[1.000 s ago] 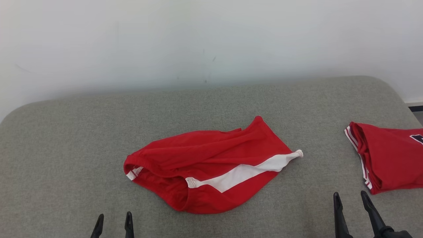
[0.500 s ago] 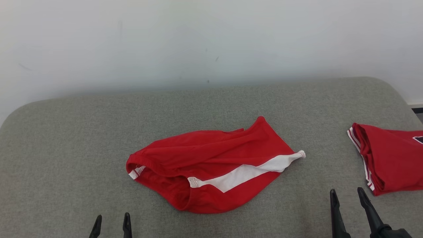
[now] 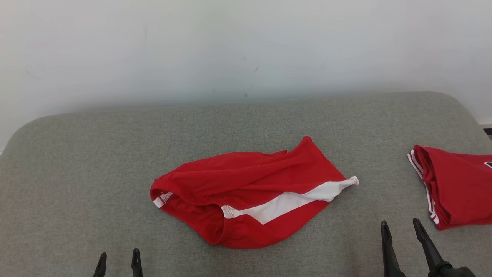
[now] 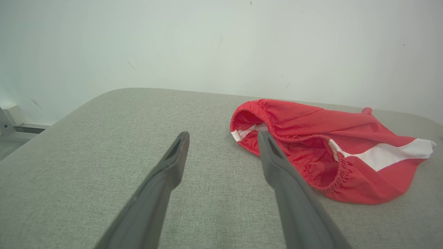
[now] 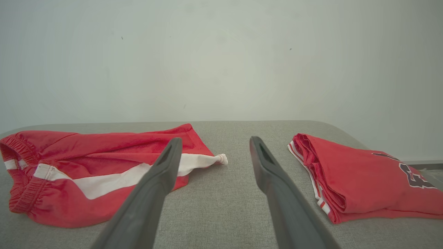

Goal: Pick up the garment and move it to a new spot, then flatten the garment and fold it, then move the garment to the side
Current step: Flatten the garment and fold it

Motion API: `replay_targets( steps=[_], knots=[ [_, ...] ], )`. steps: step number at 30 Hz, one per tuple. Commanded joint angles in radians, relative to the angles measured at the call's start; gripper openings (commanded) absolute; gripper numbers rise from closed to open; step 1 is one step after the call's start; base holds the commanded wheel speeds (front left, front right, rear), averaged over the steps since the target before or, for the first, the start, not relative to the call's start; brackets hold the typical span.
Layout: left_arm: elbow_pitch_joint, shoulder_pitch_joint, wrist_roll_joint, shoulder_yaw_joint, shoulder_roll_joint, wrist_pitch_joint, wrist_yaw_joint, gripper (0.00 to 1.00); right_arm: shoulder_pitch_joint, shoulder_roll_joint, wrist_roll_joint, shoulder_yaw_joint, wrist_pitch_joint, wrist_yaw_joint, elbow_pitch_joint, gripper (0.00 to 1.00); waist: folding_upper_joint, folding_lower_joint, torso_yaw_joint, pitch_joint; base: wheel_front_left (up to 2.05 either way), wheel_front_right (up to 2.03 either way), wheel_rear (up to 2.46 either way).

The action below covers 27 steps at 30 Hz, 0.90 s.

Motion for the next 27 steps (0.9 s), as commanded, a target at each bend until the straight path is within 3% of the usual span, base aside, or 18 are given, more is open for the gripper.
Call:
replay_targets(
  steps=[1,15,22,27],
  knots=[
    [0.000,0.006,-0.001,0.003,-0.001,-0.003,0.000,1.00,0.003,-0.001,0.001,0.002,0.000,-0.003,0.001,1.00,0.0001,-0.0001,0.001,0.000,0.00,0.00,0.00],
    [0.028,-0.038,0.004,-0.031,-0.001,-0.003,-0.024,1.00,-0.029,0.000,-0.005,-0.003,0.000,-0.003,0.029,1.00,0.0001,-0.0001,-0.007,0.010,0.00,0.00,0.00],
    [0.176,-0.176,0.002,-0.134,0.000,0.015,-0.062,1.00,-0.134,-0.001,-0.053,0.024,0.004,-0.003,0.134,1.00,0.0001,-0.0001,-0.022,0.041,0.00,0.00,0.00],
    [0.295,-0.316,-0.040,-0.214,0.000,0.100,-0.072,1.00,-0.266,-0.003,-0.070,0.025,0.097,-0.003,0.239,1.00,0.0001,-0.0001,-0.041,0.084,0.00,0.00,0.00]
  ],
)
